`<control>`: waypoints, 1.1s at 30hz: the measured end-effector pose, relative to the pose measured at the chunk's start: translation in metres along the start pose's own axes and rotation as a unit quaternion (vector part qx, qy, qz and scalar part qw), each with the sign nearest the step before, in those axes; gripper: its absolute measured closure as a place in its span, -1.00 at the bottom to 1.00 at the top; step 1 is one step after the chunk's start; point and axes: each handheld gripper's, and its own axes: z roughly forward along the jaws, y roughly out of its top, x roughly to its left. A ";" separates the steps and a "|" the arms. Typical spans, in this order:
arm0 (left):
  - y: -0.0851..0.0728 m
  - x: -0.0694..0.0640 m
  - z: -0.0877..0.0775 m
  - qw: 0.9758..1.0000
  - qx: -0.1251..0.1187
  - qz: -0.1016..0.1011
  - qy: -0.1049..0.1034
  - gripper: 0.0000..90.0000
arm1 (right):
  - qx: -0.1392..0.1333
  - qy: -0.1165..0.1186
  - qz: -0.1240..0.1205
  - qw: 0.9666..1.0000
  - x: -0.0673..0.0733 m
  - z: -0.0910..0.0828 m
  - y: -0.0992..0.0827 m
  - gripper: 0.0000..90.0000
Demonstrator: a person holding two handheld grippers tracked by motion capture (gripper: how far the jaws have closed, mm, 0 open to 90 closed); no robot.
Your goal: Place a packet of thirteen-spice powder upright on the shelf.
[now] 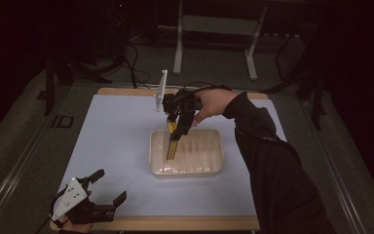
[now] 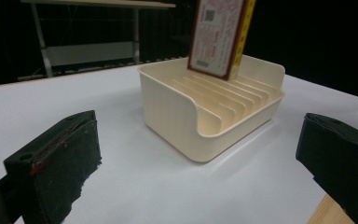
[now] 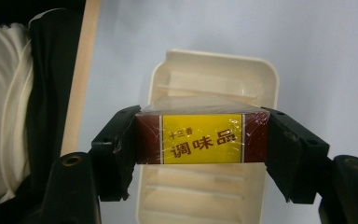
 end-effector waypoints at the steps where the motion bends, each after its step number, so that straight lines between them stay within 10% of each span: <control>1: 0.000 0.000 0.000 1.000 0.000 0.000 0.000 -1.00 | 0.000 0.000 0.000 1.000 0.000 0.000 0.000 -0.29; 33: 0.000 0.000 -0.002 1.000 0.000 0.000 -0.003 -1.00 | 0.005 0.011 0.037 0.999 -0.023 0.069 0.027 -0.28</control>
